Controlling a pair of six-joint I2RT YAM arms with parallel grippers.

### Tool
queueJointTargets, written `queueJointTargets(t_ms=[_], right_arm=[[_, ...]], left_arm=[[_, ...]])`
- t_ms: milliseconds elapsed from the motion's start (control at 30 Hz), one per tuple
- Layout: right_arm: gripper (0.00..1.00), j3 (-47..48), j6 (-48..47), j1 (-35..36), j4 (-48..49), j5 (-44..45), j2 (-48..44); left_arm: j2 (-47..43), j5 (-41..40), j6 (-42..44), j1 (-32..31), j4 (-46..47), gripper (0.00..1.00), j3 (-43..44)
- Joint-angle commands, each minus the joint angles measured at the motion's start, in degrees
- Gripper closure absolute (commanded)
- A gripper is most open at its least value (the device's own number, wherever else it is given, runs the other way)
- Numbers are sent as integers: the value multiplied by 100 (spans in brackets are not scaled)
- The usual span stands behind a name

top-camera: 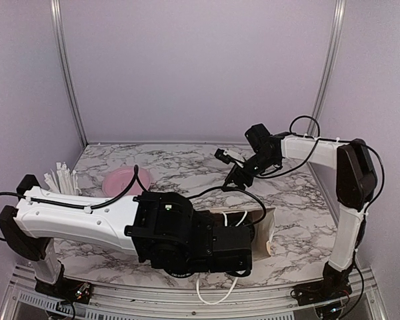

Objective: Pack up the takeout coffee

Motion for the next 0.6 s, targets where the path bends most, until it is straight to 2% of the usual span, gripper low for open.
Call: queueJointTargets(t_ms=[0, 233, 567], right_arm=[[45, -171, 140, 52, 230, -161, -94], [45, -493, 221, 145, 340, -76, -68], [44, -533, 141, 202, 330, -185, 304]], left_arm=[[-172, -140, 197, -37, 330, 48, -181], [-407, 50, 641, -29, 1117, 48, -789], [-429, -156, 978, 6, 1588, 48, -1178]])
